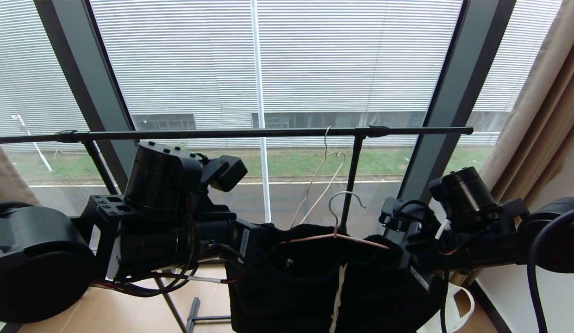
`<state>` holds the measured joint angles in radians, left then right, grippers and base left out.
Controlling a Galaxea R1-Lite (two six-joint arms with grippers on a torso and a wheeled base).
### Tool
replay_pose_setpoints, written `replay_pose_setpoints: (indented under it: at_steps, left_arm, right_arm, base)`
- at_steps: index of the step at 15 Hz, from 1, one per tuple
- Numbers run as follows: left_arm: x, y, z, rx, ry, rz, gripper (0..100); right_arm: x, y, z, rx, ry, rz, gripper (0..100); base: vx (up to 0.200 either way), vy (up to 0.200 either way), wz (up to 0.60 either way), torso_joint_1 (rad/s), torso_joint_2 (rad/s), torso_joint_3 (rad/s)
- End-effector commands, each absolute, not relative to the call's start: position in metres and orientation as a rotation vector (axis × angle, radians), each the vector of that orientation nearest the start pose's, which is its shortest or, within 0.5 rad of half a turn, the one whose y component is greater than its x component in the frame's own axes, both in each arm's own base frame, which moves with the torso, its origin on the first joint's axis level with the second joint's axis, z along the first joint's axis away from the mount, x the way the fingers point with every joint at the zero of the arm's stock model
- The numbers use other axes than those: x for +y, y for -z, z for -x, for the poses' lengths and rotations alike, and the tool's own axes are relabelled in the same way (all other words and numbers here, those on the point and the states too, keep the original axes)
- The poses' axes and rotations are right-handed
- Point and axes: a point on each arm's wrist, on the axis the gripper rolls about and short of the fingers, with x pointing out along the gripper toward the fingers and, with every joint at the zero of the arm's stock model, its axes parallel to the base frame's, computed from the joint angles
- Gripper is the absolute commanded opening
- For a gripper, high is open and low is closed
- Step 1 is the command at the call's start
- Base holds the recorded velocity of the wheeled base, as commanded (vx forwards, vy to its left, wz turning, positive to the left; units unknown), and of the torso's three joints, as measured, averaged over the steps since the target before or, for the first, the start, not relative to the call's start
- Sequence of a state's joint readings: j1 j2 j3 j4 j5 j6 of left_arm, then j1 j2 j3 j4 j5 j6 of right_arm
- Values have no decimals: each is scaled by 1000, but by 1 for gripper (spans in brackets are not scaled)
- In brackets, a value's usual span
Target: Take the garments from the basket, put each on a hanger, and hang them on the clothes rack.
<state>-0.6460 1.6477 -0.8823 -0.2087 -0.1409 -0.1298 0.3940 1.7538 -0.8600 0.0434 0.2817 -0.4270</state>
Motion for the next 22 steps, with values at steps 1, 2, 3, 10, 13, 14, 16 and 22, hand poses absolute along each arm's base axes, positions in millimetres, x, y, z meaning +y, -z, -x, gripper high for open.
replay_pose_setpoints:
  at_steps: [1,2,3,10,13,14,16,22]
  left_arm:
    - [-189,-181,-233,617,745,-36,0]
    - [-194,-183,-234,625,752,-41,0]
    - [-197,-184,-237,632,751,-45,0]
    - [-218,-201,-256,596,712,-43,0]
    - [-224,-203,-267,609,656,-30,0]
    - [-228,-196,-273,618,608,-47,0]
    - [-233,-194,-276,615,586,-57,0]
    - [-246,-194,-263,606,588,-90,0]
  right_arm:
    - [116,-123,-258,808,-808,445,0]
    - [119,-124,-257,803,-816,452,0]
    - [120,-125,-256,805,-814,445,0]
    - [128,-122,-251,792,-801,456,0]
    - [129,-120,-247,735,-809,454,0]
    - [127,-123,-242,692,-814,447,0]
    - [131,-127,-235,648,-848,445,0]
    - [138,-130,-232,647,-859,418,0]
  base:
    - [0,0,0,0,0,0]
    - [0,0,0,0,0,0]
    - [0,0,0,0,0,0]
    - [0,0,0,0,0,0]
    - [0,0,0,0,0,0]
    - [0,0,0,0,0,0]
    - [0,0,0,0,0,0]
    - [0,0,0,0,0,0]
